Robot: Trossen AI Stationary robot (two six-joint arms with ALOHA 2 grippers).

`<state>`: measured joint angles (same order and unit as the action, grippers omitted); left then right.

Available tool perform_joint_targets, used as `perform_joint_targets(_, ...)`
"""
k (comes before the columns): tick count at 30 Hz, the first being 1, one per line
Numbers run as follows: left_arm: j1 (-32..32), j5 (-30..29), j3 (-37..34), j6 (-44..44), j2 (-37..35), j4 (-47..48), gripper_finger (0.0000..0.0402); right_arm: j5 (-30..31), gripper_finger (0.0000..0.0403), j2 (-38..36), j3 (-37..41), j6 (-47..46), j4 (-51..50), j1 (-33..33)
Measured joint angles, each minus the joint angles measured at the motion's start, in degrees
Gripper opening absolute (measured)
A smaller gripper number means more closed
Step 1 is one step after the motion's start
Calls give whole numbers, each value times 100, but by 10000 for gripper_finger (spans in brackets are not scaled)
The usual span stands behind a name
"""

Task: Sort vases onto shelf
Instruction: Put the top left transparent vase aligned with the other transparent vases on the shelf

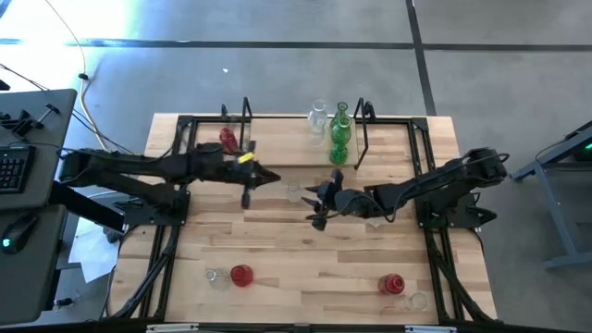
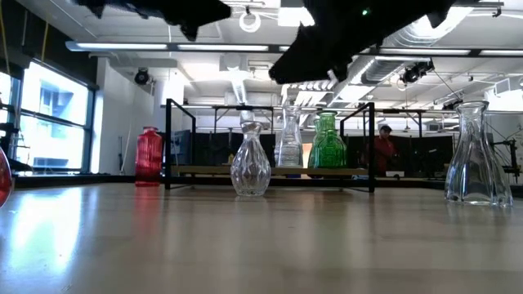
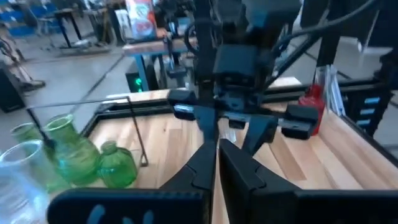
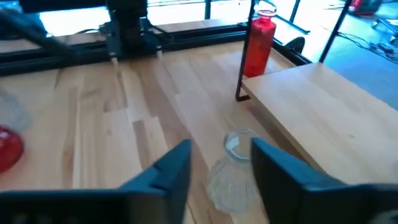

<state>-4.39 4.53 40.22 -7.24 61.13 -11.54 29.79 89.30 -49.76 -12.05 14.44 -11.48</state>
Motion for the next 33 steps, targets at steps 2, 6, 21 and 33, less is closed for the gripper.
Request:
perform_joint_targets(2,-6,-48,-238,21,-312,-138,9,86,185,124,0,-127,148,40)
perform_joint_targets(6,-11,-222,-624,-81,-847,-230,9,429,261,382,0,-567,273,192)
perform_joint_targets(21,-410,-634,-1281,-352,-1454,-327,9,365,298,1440,-6,-785,1527,476)
perform_joint_targets(33,-616,-635,-1345,-394,-1454,-456,10,295,298,1871,-386,-601,1504,598)
